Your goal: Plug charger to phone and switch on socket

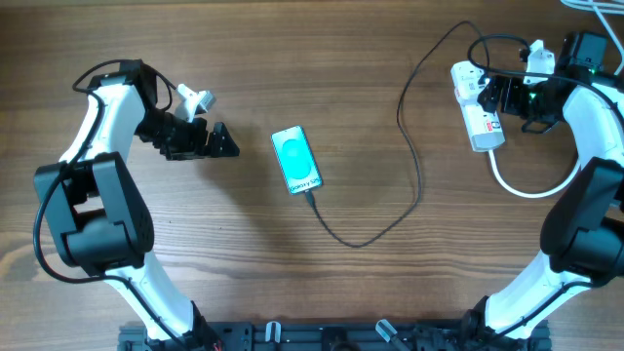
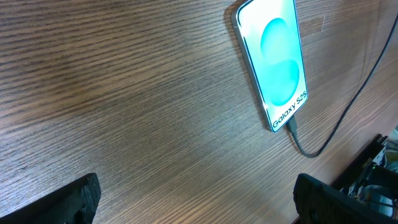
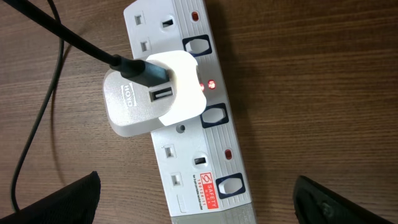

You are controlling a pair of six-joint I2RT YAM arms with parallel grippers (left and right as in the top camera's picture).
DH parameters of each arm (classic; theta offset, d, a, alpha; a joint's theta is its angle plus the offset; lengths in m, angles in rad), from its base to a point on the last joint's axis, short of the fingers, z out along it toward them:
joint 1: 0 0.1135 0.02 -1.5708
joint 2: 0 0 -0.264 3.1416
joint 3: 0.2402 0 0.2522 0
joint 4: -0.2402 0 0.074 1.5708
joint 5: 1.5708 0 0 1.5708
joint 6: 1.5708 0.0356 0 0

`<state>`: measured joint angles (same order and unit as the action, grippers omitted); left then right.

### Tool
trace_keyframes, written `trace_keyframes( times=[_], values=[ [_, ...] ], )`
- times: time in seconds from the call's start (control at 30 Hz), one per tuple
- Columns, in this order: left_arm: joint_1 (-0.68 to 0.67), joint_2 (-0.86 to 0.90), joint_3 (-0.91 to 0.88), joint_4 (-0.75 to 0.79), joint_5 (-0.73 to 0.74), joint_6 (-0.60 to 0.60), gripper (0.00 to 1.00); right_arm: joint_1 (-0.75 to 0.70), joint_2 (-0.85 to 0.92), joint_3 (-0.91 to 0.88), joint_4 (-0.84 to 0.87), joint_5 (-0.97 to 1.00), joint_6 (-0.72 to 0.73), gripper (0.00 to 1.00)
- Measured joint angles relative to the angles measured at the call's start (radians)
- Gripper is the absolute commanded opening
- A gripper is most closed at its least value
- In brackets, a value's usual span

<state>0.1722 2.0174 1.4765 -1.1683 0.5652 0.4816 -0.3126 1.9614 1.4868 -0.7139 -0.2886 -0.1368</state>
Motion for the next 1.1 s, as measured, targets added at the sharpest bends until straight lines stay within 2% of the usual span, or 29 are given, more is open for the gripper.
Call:
trace_keyframes(
  times=[0.97, 1.1],
  values=[
    [0.0, 0.0, 0.0, 0.0, 0.0, 0.0, 1.0, 0.0, 0.0, 0.0, 0.0, 0.0, 0.0, 1.0],
    [-0.008, -0.046, -0.004, 0.002, -0.008, 0.0, 1.0, 0.0, 0.0, 0.0, 0.0, 0.0, 0.0, 1.0]
  ],
)
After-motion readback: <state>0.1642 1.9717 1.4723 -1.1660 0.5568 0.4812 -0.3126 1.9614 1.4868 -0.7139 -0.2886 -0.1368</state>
